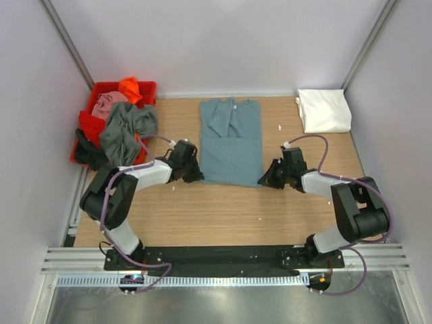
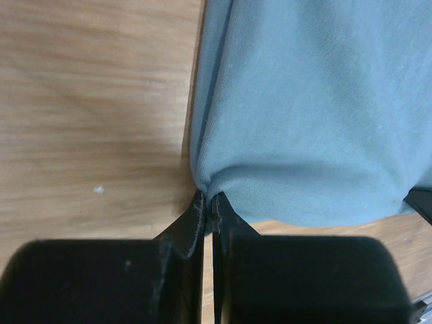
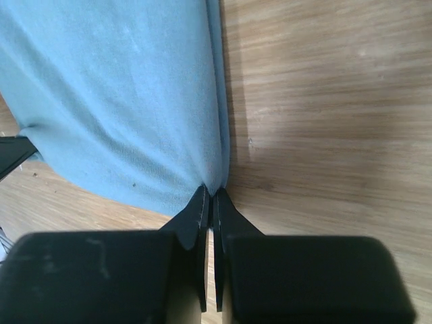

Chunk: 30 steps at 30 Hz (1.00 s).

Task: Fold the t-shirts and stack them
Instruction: Fold the tshirt

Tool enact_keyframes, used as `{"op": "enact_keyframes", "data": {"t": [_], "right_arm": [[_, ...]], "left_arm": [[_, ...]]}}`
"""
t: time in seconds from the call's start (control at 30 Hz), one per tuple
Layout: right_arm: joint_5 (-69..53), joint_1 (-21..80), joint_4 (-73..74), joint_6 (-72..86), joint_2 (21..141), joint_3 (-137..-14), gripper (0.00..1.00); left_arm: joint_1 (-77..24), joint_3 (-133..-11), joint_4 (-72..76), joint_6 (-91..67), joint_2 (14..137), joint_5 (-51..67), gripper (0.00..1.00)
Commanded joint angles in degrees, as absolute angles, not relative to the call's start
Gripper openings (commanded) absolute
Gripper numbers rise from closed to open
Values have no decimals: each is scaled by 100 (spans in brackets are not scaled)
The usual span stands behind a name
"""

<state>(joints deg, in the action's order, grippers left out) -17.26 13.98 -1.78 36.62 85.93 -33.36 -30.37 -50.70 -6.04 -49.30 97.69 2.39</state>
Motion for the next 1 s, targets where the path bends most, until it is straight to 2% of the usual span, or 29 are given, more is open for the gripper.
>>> {"op": "enact_keyframes", "data": {"t": [0.0,0.33,0.53,0.67,0.8,0.97], "right_arm": [[-1538,1415,561,3525,8351,-3208,1],[-1582,1424,2442,3542,5935,-2997,1],[-1881,1459,3295,3832,4774,-3347,1],[-1741,1459,3638,3745,4868,-4103,1],[-1574,1459,3700,3534,5606,-4894,1],[-1398,1459,3551,3349,6616,-5861,1]], "left_arm": [[-3181,-4905,-1133,-4878,9309,44,0],[-4139,-4316,-2433,-5405,7288,-536,0],[-4447,-4648,-3523,-5669,6092,-843,0],[-4438,-5219,-4218,-5547,5959,-1212,0],[-4334,-5966,-4570,-5275,6371,-1406,0],[-3710,-6749,-4676,-4887,7196,-968,0]]}}
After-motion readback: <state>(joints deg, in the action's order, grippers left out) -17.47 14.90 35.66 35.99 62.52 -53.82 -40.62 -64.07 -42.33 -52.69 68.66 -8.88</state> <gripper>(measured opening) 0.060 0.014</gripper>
